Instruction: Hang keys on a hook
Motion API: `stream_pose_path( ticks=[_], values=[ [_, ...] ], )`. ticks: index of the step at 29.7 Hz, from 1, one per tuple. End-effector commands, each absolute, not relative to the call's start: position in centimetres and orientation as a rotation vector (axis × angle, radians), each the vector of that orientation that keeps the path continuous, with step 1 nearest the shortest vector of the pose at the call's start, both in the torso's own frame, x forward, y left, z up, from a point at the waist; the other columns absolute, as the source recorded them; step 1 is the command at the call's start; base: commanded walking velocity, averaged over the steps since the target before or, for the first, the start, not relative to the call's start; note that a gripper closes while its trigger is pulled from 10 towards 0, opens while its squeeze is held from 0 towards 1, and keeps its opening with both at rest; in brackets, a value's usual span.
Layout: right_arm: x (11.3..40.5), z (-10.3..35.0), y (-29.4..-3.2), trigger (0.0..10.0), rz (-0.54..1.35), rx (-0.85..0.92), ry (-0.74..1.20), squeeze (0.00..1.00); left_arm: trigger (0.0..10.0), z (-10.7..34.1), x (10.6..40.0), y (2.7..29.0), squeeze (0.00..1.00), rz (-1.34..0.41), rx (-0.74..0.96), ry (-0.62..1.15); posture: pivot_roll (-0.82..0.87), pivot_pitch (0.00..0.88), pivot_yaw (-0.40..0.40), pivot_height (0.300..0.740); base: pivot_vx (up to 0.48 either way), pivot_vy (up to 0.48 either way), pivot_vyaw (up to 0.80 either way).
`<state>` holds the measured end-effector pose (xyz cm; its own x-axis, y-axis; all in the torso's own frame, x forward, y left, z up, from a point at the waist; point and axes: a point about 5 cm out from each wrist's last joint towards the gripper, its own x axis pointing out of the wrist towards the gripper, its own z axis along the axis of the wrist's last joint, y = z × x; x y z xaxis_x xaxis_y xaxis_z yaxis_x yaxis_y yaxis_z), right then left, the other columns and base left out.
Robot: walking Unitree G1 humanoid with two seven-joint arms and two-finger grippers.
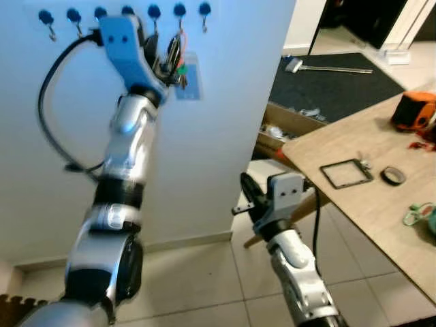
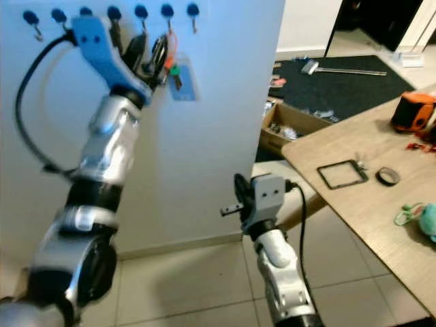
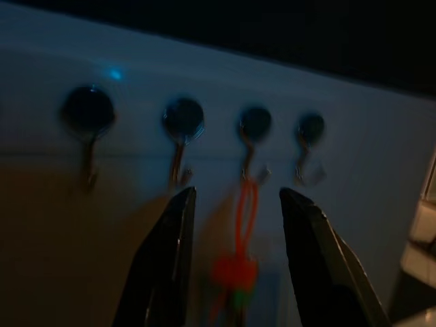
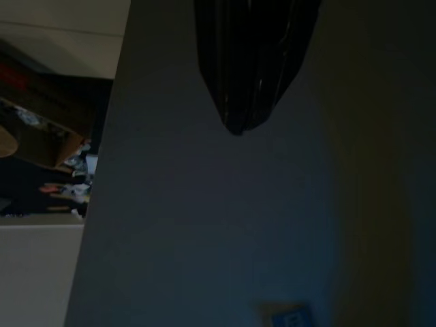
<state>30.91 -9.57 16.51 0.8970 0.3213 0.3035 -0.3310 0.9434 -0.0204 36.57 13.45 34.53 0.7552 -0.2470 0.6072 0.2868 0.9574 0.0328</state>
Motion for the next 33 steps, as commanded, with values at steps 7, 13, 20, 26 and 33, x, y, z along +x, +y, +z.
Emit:
stream_pose_path(
  ticks=[7, 13, 20, 26, 33],
  values=[
    [30.7, 15.9, -10.6, 10.0, 0.316, 0.02, -0.288, 0.0, 10.0, 27.5, 31.3, 12.7, 0.0, -0.373, 0.149, -0.477, 0.19, 0.235, 0.002, 0.74, 0.0, 0.0, 0.0],
    [30.9, 17.1, -15.0, 10.0, 0.161, -0.08, -0.327, 0.0, 10.0, 20.8, 27.0, 13.6, 0.0, -0.301, 0.17, -0.249, 0.21, 0.219, -0.001, 0.74, 0.0, 0.0, 0.0],
    [31.7, 16.9, -21.3, 10.0, -0.126, -0.125, -0.263, 0.0, 10.0, 18.9, 25.7, 15.1, 0.0, -0.235, 0.213, -0.131, 0.19, 0.201, 0.003, 0.74, 0.0, 0.0, 0.0],
    [31.4, 16.2, -26.5, 10.0, -0.353, -0.112, -0.184, 0.0, 10.0, 19.1, 25.6, 15.4, 0.0, -0.221, 0.238, -0.114, 0.18, 0.203, 0.011, 0.74, 0.0, 0.0, 0.0],
    [31.3, 17.7, -25.7, 10.0, -0.222, -0.087, -0.276, 0.0, 10.0, 19.6, 26.1, 14.3, 0.0, -0.26, 0.25, -0.134, 0.17, 0.202, 0.016, 0.74, 0.0, 0.0, 0.0]
  ],
)
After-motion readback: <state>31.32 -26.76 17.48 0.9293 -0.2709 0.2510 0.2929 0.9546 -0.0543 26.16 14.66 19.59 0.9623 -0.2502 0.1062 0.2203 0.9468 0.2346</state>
